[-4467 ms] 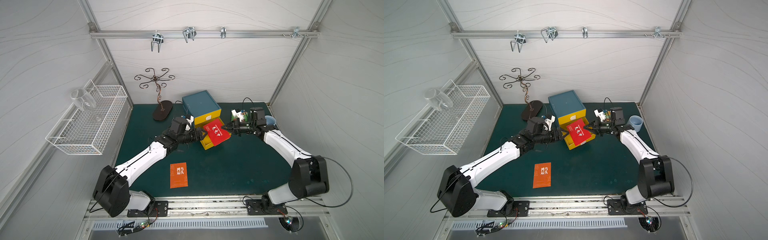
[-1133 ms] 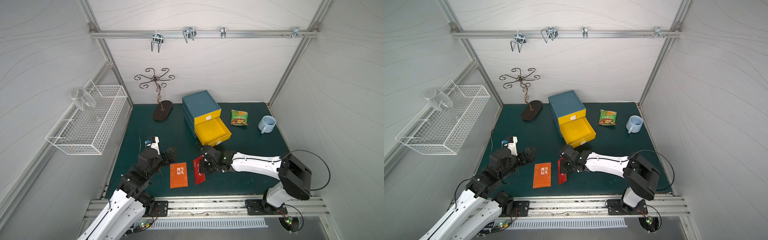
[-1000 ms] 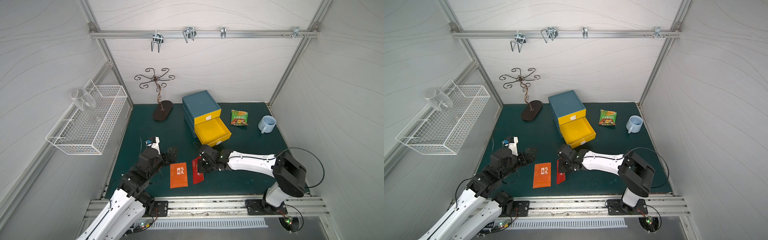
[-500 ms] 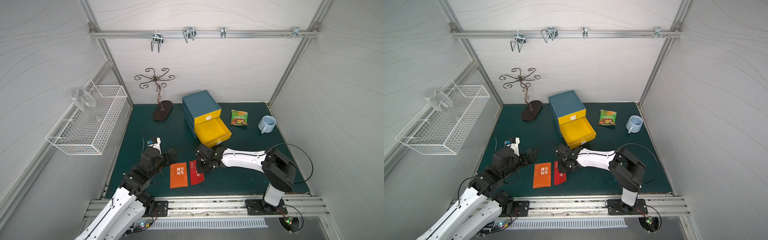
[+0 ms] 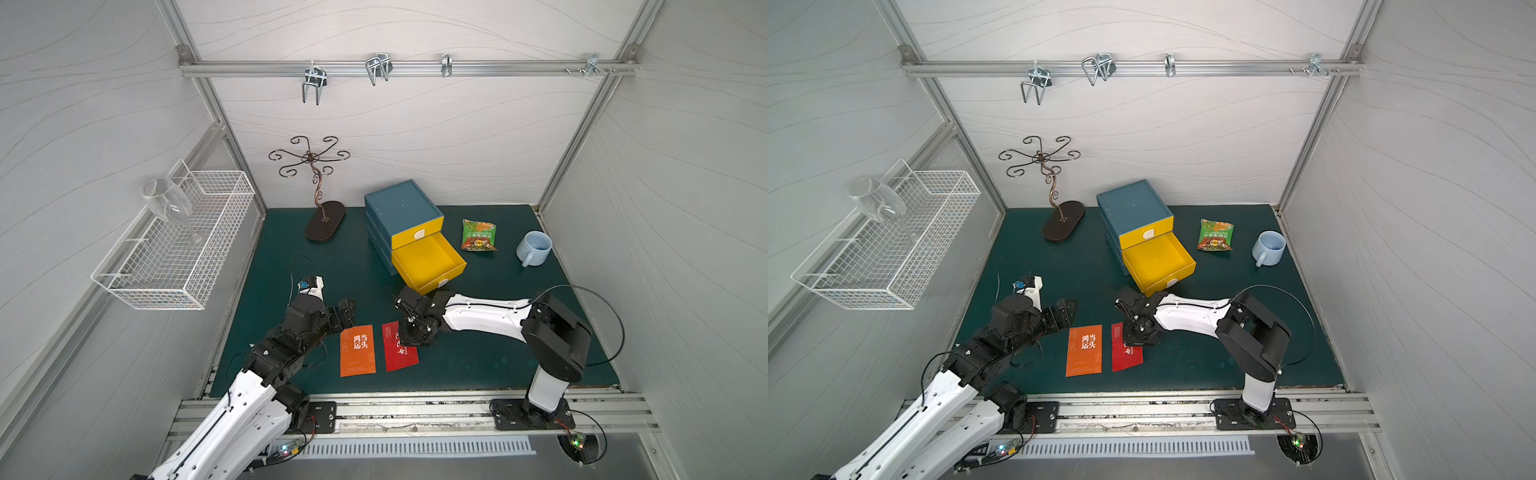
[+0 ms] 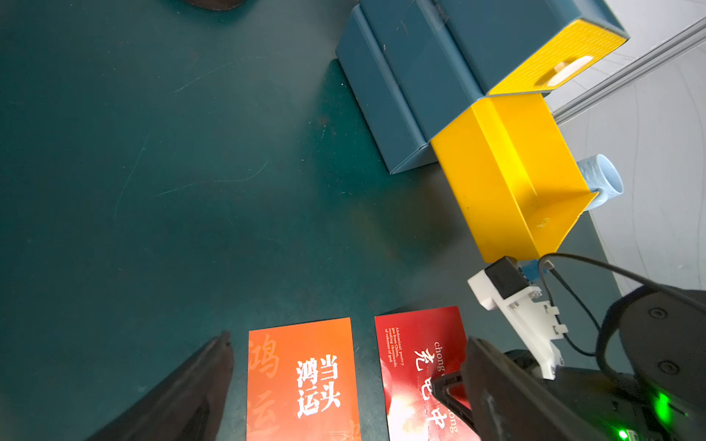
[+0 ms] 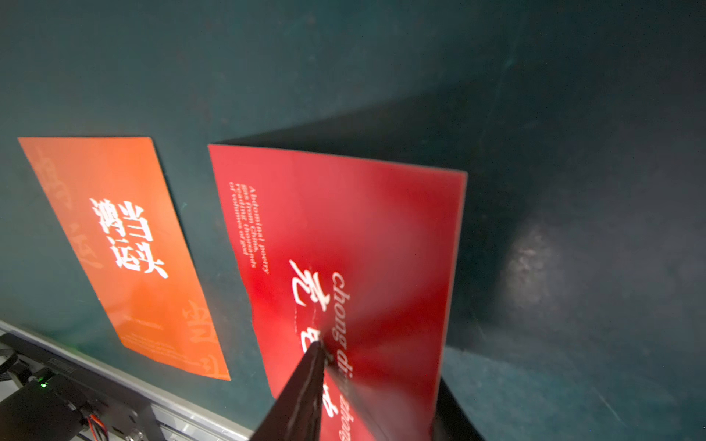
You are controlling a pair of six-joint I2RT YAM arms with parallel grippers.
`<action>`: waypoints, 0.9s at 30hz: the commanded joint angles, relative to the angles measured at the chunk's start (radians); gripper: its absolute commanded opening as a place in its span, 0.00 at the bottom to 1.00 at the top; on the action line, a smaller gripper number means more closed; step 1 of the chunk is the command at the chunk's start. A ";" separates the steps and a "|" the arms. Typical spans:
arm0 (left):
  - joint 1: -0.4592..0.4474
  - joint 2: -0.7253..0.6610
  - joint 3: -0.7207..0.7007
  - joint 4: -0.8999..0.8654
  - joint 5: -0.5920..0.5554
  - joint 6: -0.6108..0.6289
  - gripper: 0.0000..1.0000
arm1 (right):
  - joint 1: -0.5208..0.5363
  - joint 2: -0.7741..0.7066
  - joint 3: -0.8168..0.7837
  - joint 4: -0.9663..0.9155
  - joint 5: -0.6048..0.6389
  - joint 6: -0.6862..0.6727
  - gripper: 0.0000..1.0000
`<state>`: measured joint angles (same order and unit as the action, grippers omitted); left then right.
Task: Take the postcards out of the drawer
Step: Place the postcard at the center of the board.
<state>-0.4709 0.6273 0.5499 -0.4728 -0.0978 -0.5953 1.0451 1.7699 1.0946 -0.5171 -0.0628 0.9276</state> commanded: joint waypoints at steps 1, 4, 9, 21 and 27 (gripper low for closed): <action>0.006 0.005 0.008 0.046 -0.010 0.006 0.99 | -0.008 0.016 -0.006 -0.048 0.021 0.004 0.42; 0.005 0.008 0.012 0.046 -0.007 0.008 0.99 | -0.007 0.013 -0.001 -0.053 0.027 0.001 0.47; 0.005 0.006 0.014 0.040 -0.008 0.009 0.99 | 0.009 0.001 0.018 -0.078 0.055 -0.004 0.54; 0.008 0.018 0.034 0.043 -0.004 0.031 0.99 | 0.046 -0.142 0.116 -0.183 0.084 -0.049 0.63; 0.009 0.131 0.117 0.069 0.035 0.084 0.99 | 0.047 -0.358 0.119 -0.218 0.063 -0.115 0.68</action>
<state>-0.4660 0.7128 0.5835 -0.4706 -0.0883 -0.5598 1.0927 1.5162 1.2118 -0.6697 -0.0010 0.8597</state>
